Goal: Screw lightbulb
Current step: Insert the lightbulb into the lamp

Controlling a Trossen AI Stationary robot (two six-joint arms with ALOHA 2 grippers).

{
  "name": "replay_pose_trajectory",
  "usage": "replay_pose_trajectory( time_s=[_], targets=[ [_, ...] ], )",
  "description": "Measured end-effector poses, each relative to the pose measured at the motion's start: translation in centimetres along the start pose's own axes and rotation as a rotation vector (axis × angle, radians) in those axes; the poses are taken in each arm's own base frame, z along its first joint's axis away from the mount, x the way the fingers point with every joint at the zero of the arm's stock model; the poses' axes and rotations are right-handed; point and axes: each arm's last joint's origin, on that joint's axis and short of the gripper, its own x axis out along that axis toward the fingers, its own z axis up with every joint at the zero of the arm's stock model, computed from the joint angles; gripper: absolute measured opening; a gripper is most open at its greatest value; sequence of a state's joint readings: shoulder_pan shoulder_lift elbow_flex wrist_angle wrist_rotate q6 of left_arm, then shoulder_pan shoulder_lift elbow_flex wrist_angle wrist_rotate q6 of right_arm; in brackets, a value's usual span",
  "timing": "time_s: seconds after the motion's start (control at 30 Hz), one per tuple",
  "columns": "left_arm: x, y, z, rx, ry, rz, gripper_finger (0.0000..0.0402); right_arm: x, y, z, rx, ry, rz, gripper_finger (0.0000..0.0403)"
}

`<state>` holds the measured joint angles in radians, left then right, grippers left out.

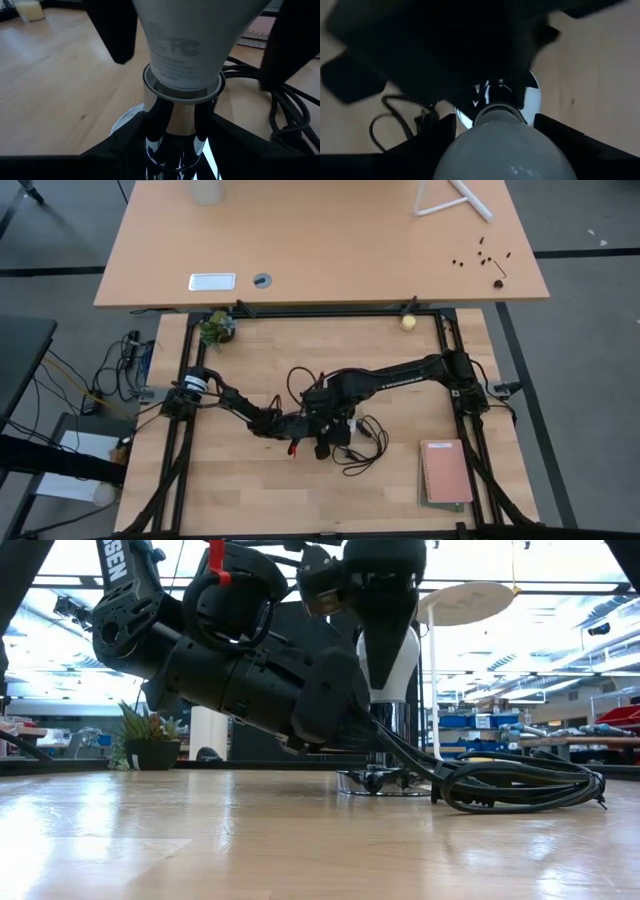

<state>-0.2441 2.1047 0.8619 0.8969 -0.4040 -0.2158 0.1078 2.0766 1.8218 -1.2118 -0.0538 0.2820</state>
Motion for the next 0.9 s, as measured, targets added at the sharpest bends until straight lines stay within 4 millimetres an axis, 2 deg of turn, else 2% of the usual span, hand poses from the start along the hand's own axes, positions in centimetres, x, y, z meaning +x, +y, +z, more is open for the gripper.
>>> replay_pose_trajectory(
  time_s=[0.27, 0.4, 0.77, 0.9],
  targets=[
    [0.00, 0.02, -0.01, -0.022, 0.001, 0.003, 0.0202, 0.42, -0.21, -0.15, 0.313, -0.015, -0.032, 0.0258],
    [-0.01, 0.03, 0.01, -0.025, -0.002, 0.008, 0.0202, 0.46, -0.25, -0.07, 0.450, -0.027, -0.032, 0.0264],
    [-0.03, 0.10, 0.04, -0.026, -0.014, 0.044, 0.0202, 0.49, -0.70, -0.06, 0.783, -0.020, -0.033, 0.0262],
    [-0.03, 0.12, 0.05, -0.025, -0.017, 0.053, 0.0202, 0.51, -0.75, -0.05, 0.852, -0.020, -0.032, 0.0266]
  ],
)
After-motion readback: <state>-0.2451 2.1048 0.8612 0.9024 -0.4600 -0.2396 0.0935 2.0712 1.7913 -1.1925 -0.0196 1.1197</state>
